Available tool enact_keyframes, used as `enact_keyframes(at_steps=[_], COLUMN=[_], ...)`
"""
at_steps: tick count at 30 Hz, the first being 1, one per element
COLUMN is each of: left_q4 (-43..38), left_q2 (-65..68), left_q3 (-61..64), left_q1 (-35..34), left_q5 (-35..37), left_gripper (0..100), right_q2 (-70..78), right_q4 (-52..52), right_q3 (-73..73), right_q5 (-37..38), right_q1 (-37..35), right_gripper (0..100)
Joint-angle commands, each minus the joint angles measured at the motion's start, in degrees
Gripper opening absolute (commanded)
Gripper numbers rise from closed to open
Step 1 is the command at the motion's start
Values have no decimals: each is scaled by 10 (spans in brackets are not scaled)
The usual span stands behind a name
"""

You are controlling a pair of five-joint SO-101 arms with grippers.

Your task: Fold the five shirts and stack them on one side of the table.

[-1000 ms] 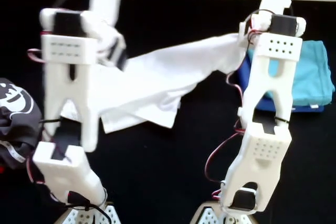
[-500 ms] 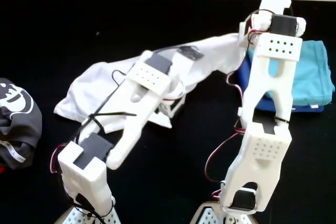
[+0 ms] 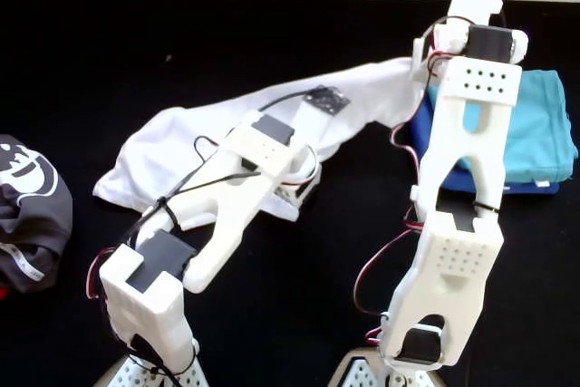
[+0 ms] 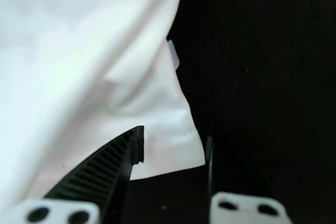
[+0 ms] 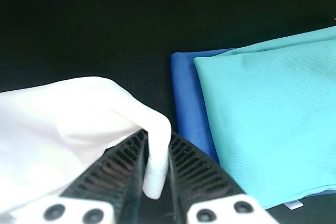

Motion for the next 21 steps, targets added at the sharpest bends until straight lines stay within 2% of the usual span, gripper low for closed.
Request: enact_keyframes(at_steps=[1, 10, 13, 14, 21], left_q4=[-45, -61, -42, -28, 131], left_q2=[-28, 53, 36, 29, -58], left_q3=[19, -14, -37, -47, -127], left_q1=[0, -20, -36, -43, -100], left_q5=[4, 3, 3, 3, 3], left_gripper=[204, 188, 62, 6, 9], right_q2=[-4, -6, -7, -7, -7], right_q4=[0, 11, 29, 35, 80], right_q3=[-1, -1, -1, -2, -47], right_q5=[-5, -6, -6, -6, -7], right_q1=[-5, -2, -1, -1, -1], right_gripper=[5, 5, 5, 5, 5])
